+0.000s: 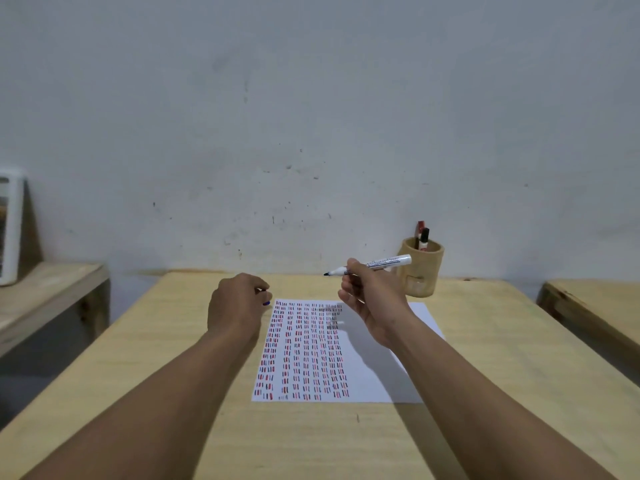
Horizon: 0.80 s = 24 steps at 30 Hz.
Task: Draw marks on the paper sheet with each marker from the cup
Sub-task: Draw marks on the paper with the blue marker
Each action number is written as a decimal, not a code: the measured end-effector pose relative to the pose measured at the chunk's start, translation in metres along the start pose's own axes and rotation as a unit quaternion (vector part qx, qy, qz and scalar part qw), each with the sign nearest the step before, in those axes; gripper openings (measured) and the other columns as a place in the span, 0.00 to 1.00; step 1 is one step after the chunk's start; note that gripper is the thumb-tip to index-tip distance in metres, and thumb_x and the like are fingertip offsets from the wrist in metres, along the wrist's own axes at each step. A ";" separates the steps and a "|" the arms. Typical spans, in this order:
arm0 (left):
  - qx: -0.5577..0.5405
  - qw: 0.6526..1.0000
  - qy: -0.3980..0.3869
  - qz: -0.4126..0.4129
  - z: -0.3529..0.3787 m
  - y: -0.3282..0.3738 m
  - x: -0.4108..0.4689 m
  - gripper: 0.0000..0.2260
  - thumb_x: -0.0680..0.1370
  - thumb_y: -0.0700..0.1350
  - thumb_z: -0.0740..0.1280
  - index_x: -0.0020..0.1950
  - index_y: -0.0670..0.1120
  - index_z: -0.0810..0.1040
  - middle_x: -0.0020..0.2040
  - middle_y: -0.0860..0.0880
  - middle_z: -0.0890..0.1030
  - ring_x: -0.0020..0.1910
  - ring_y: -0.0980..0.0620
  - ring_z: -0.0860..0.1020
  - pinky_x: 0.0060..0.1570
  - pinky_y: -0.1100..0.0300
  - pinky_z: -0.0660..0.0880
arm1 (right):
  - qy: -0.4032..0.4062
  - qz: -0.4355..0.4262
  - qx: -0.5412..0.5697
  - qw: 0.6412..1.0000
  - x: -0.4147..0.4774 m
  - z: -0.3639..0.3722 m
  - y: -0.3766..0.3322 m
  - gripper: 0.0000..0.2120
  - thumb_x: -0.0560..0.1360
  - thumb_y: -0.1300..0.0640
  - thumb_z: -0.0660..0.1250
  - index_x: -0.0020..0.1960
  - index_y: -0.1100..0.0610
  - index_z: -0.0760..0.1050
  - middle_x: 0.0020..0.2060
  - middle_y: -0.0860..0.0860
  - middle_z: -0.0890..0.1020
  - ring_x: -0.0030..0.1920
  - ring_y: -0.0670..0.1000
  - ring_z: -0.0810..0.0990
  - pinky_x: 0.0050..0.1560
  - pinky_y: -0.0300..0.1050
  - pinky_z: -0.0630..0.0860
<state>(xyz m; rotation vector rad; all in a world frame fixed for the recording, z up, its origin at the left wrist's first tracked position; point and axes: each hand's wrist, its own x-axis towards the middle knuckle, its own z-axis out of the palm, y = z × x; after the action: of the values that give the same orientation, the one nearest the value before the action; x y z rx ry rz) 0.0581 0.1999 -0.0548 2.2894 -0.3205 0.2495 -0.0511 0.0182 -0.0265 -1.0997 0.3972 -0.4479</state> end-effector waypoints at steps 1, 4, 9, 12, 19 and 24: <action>0.039 0.999 -0.004 0.005 0.003 -0.005 0.000 0.09 0.77 0.43 0.71 0.56 0.46 0.86 0.45 0.49 0.87 0.38 0.55 0.80 0.37 0.62 0.70 | -0.005 -0.007 -0.010 1.000 0.001 -0.001 0.001 0.06 0.79 0.59 0.70 0.46 0.62 0.80 0.32 0.52 0.77 0.30 0.46 0.77 0.34 0.37 0.81; 0.104 0.994 0.004 0.014 0.007 -0.014 0.000 0.11 0.79 0.46 0.69 0.60 0.49 0.85 0.54 0.47 0.87 0.52 0.43 0.83 0.43 0.59 0.71 | -0.008 -0.028 -0.048 0.998 0.003 -0.003 0.005 0.06 0.78 0.60 0.72 0.48 0.64 0.81 0.32 0.52 0.77 0.31 0.46 0.77 0.35 0.37 0.80; 0.090 0.996 -0.006 0.018 0.003 -0.016 -0.006 0.17 0.80 0.49 0.64 0.69 0.52 0.77 0.55 0.51 0.86 0.56 0.43 0.81 0.45 0.56 0.72 | 0.021 -0.064 -0.119 0.991 0.008 -0.009 0.007 0.07 0.78 0.57 0.71 0.47 0.62 0.79 0.32 0.53 0.78 0.30 0.47 0.78 0.32 0.40 0.79; 0.099 0.995 -0.016 0.027 -0.001 -0.022 -0.018 0.19 0.83 0.48 0.58 0.74 0.51 0.72 0.61 0.51 0.83 0.61 0.43 0.79 0.50 0.54 0.73 | 0.022 -0.083 -0.167 0.982 0.013 -0.017 0.007 0.06 0.79 0.59 0.68 0.49 0.63 0.77 0.34 0.55 0.78 0.31 0.49 0.78 0.32 0.41 0.80; 0.241 0.955 -0.166 0.048 -0.004 -0.048 -0.032 0.23 0.84 0.54 0.45 0.80 0.58 0.59 0.81 0.45 0.60 0.81 0.43 0.53 0.77 0.40 0.48 | 0.064 -0.121 -0.360 0.923 0.024 -0.033 0.027 0.10 0.75 0.57 0.70 0.42 0.64 0.81 0.30 0.53 0.82 0.28 0.49 0.80 0.30 0.43 0.79; 0.257 0.949 -0.174 0.062 -0.003 -0.049 -0.032 0.24 0.84 0.55 0.44 0.81 0.59 0.54 0.83 0.45 0.52 0.82 0.43 0.48 0.77 0.39 0.44 | 0.109 -0.126 -0.422 0.891 0.030 -0.038 0.041 0.12 0.73 0.54 0.71 0.40 0.63 0.82 0.31 0.53 0.86 0.31 0.50 0.83 0.38 0.48 0.81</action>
<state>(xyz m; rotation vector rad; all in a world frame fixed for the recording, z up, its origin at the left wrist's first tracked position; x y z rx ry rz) 0.0430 0.2389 -0.0961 2.8357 -0.6437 -0.0212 -0.0390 -0.0108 -0.0818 -1.9735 0.6843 -0.6565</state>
